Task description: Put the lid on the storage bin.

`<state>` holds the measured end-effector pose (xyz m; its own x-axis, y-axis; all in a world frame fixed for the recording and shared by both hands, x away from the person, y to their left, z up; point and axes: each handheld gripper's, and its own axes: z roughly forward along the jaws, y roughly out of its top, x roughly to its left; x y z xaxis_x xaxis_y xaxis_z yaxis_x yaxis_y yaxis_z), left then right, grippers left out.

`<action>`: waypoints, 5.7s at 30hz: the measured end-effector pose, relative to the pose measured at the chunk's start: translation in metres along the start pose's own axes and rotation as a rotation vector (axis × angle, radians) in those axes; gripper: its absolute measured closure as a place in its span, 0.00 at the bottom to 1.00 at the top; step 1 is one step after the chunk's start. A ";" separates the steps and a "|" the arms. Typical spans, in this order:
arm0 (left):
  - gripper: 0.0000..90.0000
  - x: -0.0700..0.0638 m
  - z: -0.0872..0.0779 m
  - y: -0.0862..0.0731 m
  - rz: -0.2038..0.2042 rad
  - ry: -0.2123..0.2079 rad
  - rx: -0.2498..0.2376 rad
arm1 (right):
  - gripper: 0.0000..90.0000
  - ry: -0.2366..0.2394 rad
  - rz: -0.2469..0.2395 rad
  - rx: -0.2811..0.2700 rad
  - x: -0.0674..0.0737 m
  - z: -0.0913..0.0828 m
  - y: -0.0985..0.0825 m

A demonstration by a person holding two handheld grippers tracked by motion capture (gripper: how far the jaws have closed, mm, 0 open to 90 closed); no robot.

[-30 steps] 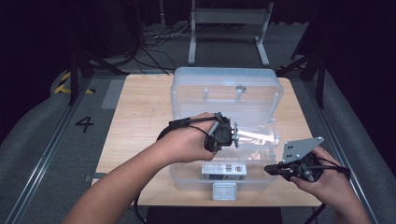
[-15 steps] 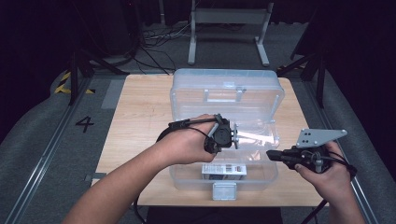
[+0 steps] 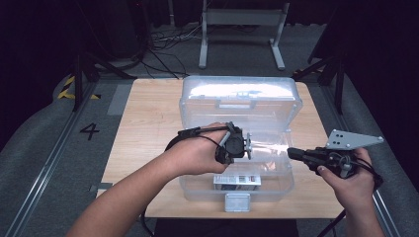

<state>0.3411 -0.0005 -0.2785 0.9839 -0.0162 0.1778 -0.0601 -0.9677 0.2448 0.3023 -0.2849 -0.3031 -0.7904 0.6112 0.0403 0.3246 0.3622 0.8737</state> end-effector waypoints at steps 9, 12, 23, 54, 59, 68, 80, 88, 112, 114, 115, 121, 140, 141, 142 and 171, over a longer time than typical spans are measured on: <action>0.99 -0.001 0.002 -0.003 -0.011 -0.024 -0.015 | 1.00 -0.042 0.076 -0.084 -0.012 0.002 -0.002; 0.99 -0.002 0.002 -0.004 -0.019 -0.034 -0.018 | 1.00 -0.051 0.098 -0.125 -0.017 0.003 -0.004; 0.99 -0.003 0.006 -0.006 -0.009 -0.065 -0.026 | 1.00 -0.076 0.133 -0.191 -0.027 0.004 -0.006; 0.58 -0.006 -0.009 -0.042 -0.170 -0.103 -0.177 | 1.00 -0.097 0.122 -0.196 -0.027 0.004 -0.004; 0.55 -0.006 -0.012 -0.057 -0.234 -0.122 -0.208 | 1.00 -0.095 0.123 -0.187 -0.026 0.004 -0.004; 0.52 -0.007 -0.017 -0.088 -0.300 -0.121 -0.251 | 1.00 -0.099 0.116 -0.169 -0.024 0.001 -0.005; 0.52 -0.014 -0.027 -0.141 -0.414 -0.086 -0.346 | 1.00 -0.105 0.113 -0.162 -0.022 0.000 -0.006; 0.50 -0.014 -0.024 -0.168 -0.480 -0.049 -0.398 | 1.00 -0.106 0.113 -0.154 -0.022 0.002 -0.005; 0.42 0.001 0.003 -0.234 -0.800 0.178 -0.457 | 1.00 -0.115 0.114 -0.122 -0.016 -0.002 -0.008; 0.42 0.003 0.010 -0.238 -0.835 0.200 -0.445 | 1.00 -0.116 0.114 -0.120 -0.015 -0.002 -0.009; 0.42 0.005 0.013 -0.240 -0.846 0.210 -0.441 | 1.00 -0.113 0.115 -0.120 -0.015 -0.003 -0.010; 0.42 0.012 0.029 -0.250 -0.891 0.248 -0.368 | 1.00 -0.109 0.115 -0.103 -0.012 -0.004 -0.013; 0.41 0.023 0.057 -0.257 -0.951 0.228 -0.335 | 1.00 -0.091 0.123 0.005 0.001 -0.008 -0.027; 0.41 0.023 0.058 -0.257 -0.952 0.226 -0.333 | 1.00 -0.091 0.126 0.009 0.001 -0.008 -0.028; 0.41 0.023 0.059 -0.257 -0.947 0.231 -0.325 | 1.00 -0.091 0.127 0.013 0.001 -0.009 -0.028; 0.40 0.028 0.072 -0.256 -0.935 0.234 -0.247 | 0.98 -0.120 0.113 0.163 0.009 -0.011 -0.038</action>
<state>0.3961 0.2289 -0.4046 0.5975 0.8018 -0.0111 0.6630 -0.4862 0.5693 0.2773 -0.3010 -0.3307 -0.6798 0.7303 0.0669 0.4951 0.3897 0.7766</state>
